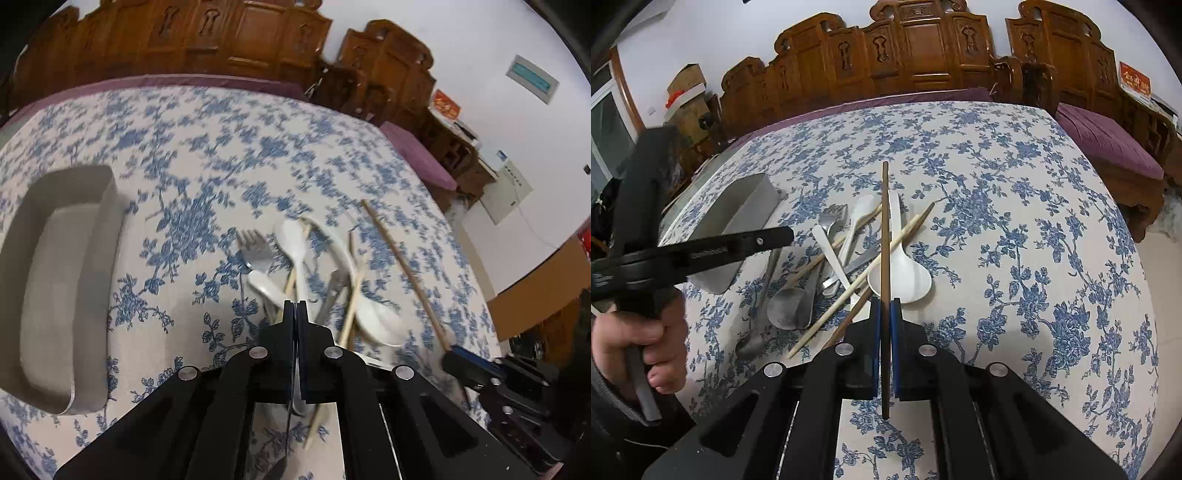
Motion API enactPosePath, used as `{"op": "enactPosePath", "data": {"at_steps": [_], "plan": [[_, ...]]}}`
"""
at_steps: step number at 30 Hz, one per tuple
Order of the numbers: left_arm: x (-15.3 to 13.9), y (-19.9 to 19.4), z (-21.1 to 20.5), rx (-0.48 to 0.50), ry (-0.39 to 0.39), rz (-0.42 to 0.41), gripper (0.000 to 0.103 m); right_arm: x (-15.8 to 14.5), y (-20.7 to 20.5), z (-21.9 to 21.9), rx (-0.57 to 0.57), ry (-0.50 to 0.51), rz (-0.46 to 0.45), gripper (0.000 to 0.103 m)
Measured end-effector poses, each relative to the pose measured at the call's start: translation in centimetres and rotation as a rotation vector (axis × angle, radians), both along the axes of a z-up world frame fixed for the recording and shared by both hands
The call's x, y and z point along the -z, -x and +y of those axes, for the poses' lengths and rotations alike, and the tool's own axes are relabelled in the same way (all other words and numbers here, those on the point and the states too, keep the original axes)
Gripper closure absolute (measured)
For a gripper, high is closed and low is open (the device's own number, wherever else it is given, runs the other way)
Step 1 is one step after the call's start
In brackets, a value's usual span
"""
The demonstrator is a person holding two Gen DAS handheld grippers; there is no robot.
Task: Organize utensils
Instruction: 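Grasp a metal spoon from the pile with the left gripper while the right holds the chopstick, then carry the metal spoon into the grey tray and open the left gripper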
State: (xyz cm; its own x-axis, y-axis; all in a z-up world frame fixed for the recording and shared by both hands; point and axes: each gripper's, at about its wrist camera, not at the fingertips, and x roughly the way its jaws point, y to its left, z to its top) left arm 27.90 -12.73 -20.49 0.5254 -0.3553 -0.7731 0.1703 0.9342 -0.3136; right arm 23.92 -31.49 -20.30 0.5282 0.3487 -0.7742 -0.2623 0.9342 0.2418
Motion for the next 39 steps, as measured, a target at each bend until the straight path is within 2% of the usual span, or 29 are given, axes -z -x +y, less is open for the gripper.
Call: {"op": "enactPosePath", "data": {"at_steps": [7, 12, 20, 25, 30, 39], "plan": [[-3.9, 1.2, 0.7, 0.024, -0.011, -0.055, 0.102, -0.5, 0.3, 1.5, -0.015, -0.010, -0.010, 0.097], [-7.0, 1.7, 3.2, 0.016, -0.063, -0.126, 0.102, -0.9, 0.2, 3.8, -0.029, -0.008, -0.025, 0.097], [-8.2, 0.0, 9.1, -0.047, -0.134, -0.141, 0.102, -1.7, -0.3, 8.5, -0.070, -0.029, -0.034, 0.097], [-8.0, -1.7, 12.3, -0.097, -0.170, -0.135, 0.102, -2.4, -0.3, 11.6, -0.102, -0.046, -0.045, 0.097], [-6.0, -3.9, 14.8, -0.136, -0.203, -0.098, 0.102, -2.9, -0.5, 14.1, -0.124, -0.071, -0.052, 0.097], [-2.6, -5.9, 16.5, -0.152, -0.213, -0.039, 0.102, -2.4, -1.5, 16.5, -0.137, -0.075, -0.037, 0.097]]}}
